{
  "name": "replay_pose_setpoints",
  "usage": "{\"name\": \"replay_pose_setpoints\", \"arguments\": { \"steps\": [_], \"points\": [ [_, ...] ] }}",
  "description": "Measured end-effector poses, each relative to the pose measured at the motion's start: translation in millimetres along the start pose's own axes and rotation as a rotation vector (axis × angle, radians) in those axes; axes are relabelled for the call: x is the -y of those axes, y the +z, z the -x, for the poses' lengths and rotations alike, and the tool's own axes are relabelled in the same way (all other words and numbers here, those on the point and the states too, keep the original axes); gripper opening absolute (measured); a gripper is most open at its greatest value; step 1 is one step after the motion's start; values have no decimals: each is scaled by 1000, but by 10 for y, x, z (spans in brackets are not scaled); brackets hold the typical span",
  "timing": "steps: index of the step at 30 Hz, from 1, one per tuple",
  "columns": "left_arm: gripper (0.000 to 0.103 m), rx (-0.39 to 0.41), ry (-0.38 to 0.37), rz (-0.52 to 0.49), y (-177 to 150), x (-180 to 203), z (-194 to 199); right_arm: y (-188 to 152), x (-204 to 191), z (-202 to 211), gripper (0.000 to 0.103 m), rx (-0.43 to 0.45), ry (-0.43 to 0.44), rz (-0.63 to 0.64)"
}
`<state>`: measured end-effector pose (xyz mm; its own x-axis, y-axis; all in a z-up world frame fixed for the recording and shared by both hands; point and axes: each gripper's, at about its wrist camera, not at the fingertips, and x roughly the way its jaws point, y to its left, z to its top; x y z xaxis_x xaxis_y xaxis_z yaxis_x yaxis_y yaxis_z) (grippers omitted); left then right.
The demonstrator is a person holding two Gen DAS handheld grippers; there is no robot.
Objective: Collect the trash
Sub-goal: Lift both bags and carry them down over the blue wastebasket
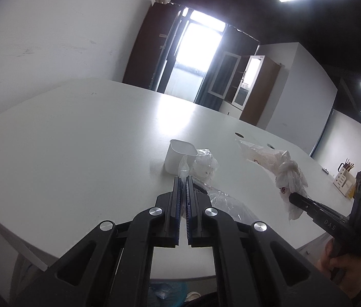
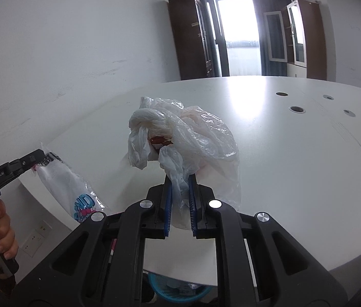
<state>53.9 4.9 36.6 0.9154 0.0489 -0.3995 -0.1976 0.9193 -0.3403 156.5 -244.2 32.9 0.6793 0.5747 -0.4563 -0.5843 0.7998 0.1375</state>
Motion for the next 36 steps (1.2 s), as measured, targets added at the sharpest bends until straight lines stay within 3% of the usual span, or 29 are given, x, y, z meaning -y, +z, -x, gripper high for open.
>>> {"name": "replay_pose_setpoints", "arguments": {
  "steps": [10, 13, 21, 24, 36],
  "points": [
    [3, -12, 44, -44, -372, 9, 424, -415, -235, 335, 11, -21, 28, 49],
    [3, -56, 44, -32, -509, -100, 458, -542, -319, 441, 11, -38, 9, 109],
    [3, -149, 99, -14, -878, -364, 549, -929, -403, 670, 11, -101, 70, 110],
    [3, -185, 104, 36, -1028, -500, 583, -1065, -510, 754, 11, -116, 56, 152],
    [3, -292, 157, 108, -1557, -790, 381, -1629, -856, 694, 11, -252, 202, 154]
  ]
}}
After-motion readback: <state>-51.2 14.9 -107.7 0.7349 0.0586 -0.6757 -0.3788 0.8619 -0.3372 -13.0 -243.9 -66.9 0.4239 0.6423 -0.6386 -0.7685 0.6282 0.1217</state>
